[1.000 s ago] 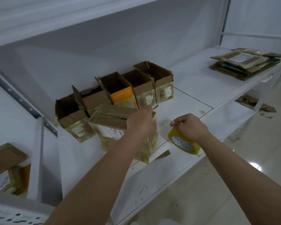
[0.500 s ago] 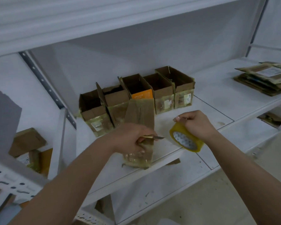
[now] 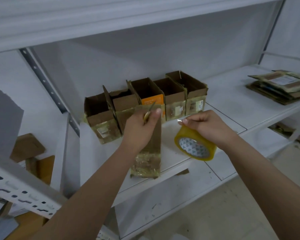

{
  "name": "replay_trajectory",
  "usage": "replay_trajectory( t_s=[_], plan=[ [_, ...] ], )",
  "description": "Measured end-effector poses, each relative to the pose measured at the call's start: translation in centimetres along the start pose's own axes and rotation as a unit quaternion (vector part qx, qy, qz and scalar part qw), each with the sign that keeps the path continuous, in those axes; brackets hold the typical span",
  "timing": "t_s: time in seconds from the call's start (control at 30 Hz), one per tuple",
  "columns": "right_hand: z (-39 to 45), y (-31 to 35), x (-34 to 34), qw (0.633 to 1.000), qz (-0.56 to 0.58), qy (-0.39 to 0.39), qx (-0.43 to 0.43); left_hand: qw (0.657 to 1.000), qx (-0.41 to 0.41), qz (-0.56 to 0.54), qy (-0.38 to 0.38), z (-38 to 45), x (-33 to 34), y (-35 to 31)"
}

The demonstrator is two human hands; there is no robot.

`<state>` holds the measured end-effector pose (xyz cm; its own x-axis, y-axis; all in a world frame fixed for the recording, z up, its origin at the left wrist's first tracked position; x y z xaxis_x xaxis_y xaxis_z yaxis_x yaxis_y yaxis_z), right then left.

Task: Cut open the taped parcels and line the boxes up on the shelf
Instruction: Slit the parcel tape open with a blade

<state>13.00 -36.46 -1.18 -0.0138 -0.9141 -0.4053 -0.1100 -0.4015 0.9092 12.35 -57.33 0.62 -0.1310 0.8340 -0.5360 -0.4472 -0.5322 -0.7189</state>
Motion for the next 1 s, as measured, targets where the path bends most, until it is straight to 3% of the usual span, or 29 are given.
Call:
replay_trajectory(
  t_s=[0.13,0.23,0.4,0.67,0.87,1.0],
  plan=[
    [-1.0,0.7,0.2,1.0,-0.016,0.0,-0.006,0.997,-0.004,0.035,0.076,0.4,2.5,-2.2],
    [-1.6,0.7,0.6,1.0,-0.018,0.009,-0.001,0.992,0.019,0.094,0.08,1.0,2.9,-2.7],
    [-1.9,0.7,1.0,0.998,0.012,0.042,0.037,0.992,0.049,0.06,0.101,1.0,2.8,-2.6],
    [-1.5,1.2,1.7,0.993,-0.003,0.089,0.083,0.998,0.023,0.039,0.048,0.3,2.3,-2.2],
    [-2.3,3.0,0.3,0.993,0.081,0.082,0.022,0.993,0.014,0.119,0.01,0.1,-0.4,-1.2],
    [-2.5,3.7,0.7,0.993,0.045,0.105,0.015,0.991,0.017,0.127,-0.036,-1.1,-2.3,-0.6]
  ],
)
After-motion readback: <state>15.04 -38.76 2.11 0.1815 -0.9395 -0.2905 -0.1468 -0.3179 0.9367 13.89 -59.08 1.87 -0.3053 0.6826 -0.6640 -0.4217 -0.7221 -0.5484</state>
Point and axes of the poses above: each hand's wrist, its own z-axis towards the middle knuckle, its own x-axis out of the palm, y = z × x, the point moved 5 cm from there along z, towards the middle knuckle, and after that the axes turned 9 degrees about x, right-handed, at the moved point
